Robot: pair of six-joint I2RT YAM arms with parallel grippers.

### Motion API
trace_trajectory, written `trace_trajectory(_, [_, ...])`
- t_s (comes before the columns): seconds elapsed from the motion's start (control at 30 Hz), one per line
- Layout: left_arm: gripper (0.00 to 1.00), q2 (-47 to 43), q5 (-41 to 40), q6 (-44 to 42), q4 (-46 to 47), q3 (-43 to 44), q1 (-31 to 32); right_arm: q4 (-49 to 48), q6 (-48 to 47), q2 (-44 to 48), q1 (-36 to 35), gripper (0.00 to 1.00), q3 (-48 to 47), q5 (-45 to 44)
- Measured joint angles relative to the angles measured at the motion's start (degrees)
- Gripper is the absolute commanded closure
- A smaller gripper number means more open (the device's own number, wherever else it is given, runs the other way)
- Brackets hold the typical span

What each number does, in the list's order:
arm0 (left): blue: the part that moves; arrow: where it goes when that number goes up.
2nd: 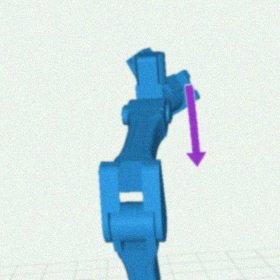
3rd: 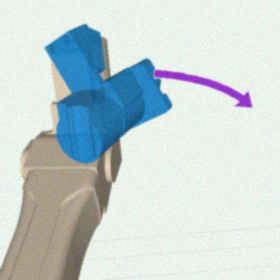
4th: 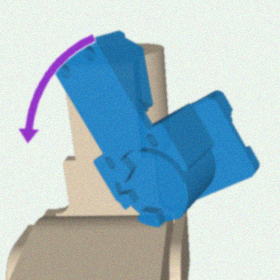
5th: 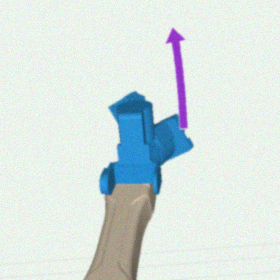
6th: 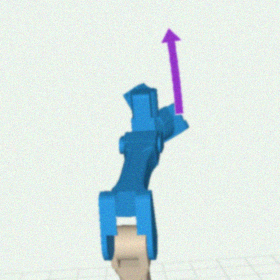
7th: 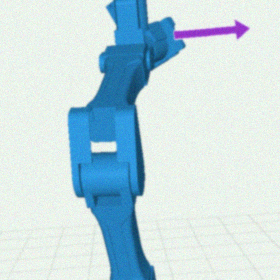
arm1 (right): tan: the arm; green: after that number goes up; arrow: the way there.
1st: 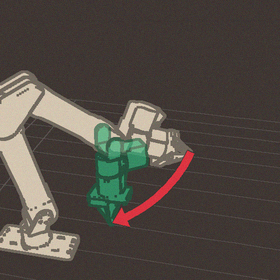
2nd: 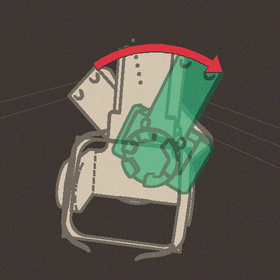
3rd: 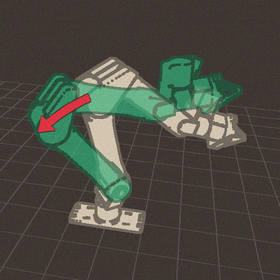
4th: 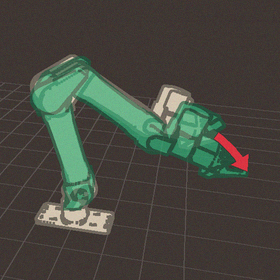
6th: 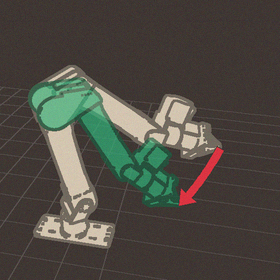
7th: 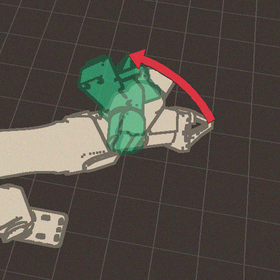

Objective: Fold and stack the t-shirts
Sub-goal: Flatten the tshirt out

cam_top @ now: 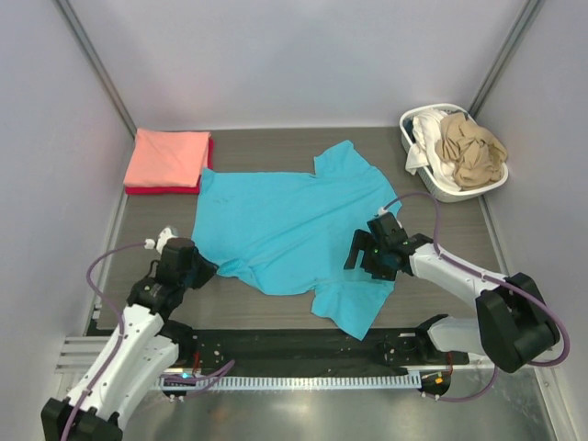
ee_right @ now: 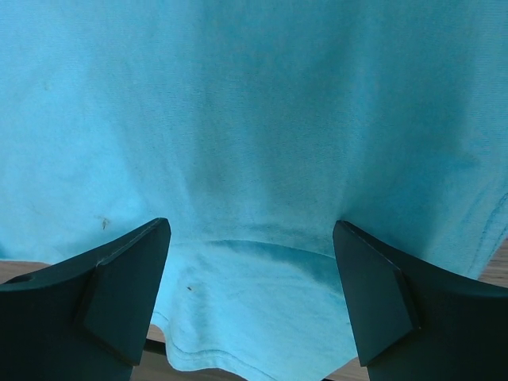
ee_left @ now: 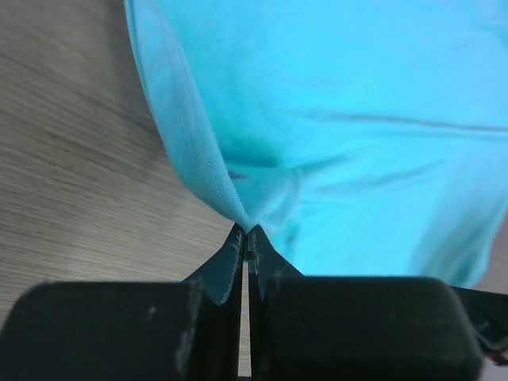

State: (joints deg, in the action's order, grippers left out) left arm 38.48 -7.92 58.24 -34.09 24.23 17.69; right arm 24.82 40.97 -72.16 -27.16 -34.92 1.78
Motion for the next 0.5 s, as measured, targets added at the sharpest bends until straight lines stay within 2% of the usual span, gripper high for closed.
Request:
trace_trajectory(0.13, [1.0, -5.2, 0.74, 1.64, -3.72, 3.76, 0.2, 0.09, 1.03, 0.04, -0.02, 0.12, 0.0, -0.22])
trace_trajectory(0.27, [1.0, -6.54, 2.6, 3.52, -9.03, 5.16, 0.48, 2.56, 3.39, 2.58, -2.34, 0.12, 0.0, -3.02])
trace_trajectory(0.5, [1.0, -12.59, 3.67, 4.79, -20.31, 8.5, 0.61, 12.83, 11.43, 12.2, -18.58, 0.12, 0.0, -10.86])
